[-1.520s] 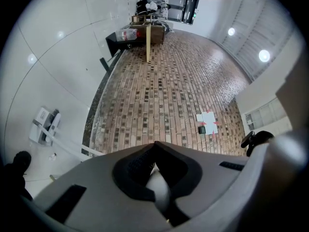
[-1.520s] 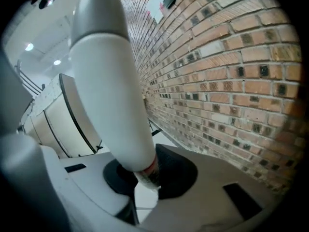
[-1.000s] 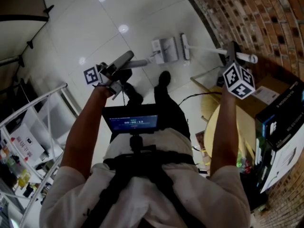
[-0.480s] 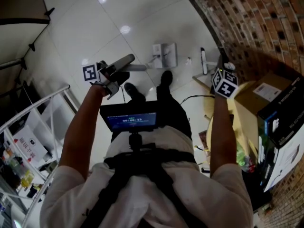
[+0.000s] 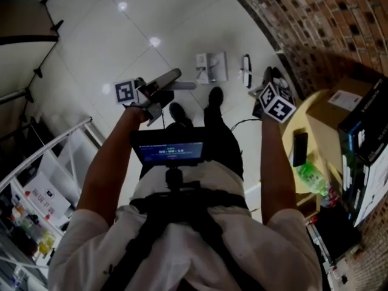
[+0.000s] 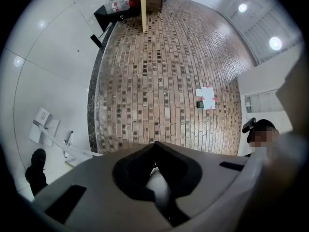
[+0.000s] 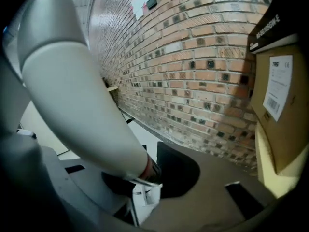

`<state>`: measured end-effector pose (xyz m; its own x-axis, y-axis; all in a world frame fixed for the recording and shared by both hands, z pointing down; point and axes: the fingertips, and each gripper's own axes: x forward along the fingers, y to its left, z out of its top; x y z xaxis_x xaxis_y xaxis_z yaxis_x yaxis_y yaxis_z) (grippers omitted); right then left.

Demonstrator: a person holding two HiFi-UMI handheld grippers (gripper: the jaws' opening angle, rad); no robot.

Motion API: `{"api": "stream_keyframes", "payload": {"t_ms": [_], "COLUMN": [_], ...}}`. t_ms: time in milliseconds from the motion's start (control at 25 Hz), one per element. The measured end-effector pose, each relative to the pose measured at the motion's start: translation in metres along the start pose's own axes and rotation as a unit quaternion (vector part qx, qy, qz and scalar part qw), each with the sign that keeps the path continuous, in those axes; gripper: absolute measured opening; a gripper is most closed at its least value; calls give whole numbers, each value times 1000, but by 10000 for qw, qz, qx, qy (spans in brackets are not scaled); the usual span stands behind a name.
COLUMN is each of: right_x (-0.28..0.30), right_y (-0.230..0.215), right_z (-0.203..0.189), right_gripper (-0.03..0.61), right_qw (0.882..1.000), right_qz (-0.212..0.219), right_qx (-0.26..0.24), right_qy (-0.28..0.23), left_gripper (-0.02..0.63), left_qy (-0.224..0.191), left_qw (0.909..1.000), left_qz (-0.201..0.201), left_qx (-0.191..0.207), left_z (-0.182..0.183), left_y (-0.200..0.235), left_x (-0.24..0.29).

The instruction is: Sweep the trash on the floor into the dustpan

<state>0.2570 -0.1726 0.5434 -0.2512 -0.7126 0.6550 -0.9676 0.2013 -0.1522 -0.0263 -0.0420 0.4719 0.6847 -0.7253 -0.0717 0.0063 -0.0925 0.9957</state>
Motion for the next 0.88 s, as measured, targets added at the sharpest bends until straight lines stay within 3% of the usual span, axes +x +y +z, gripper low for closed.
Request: {"api": "stream_keyframes", "payload": {"t_ms": [400,680,880], "right_x": [-28,-59,-74], "right_y": [51,66,51], "right_z": [15,56,78], "right_gripper": [67,43,43], "right_qw": [9953,9930,9925], "right_qz": [629,822,771], "right_qx": [618,79,61], "right_qy": [-388,-840,-944], "left_gripper": [0,0,0], "left_qy": [270,2,-235], "left_qw": [9996,9996,9988], "left_qz": [-21,-183,-292], "left_qx": [36,208,307], "left_z": [3,30,42], "left_y": [8,-5,-17], "left_x": [7,0,3]}}
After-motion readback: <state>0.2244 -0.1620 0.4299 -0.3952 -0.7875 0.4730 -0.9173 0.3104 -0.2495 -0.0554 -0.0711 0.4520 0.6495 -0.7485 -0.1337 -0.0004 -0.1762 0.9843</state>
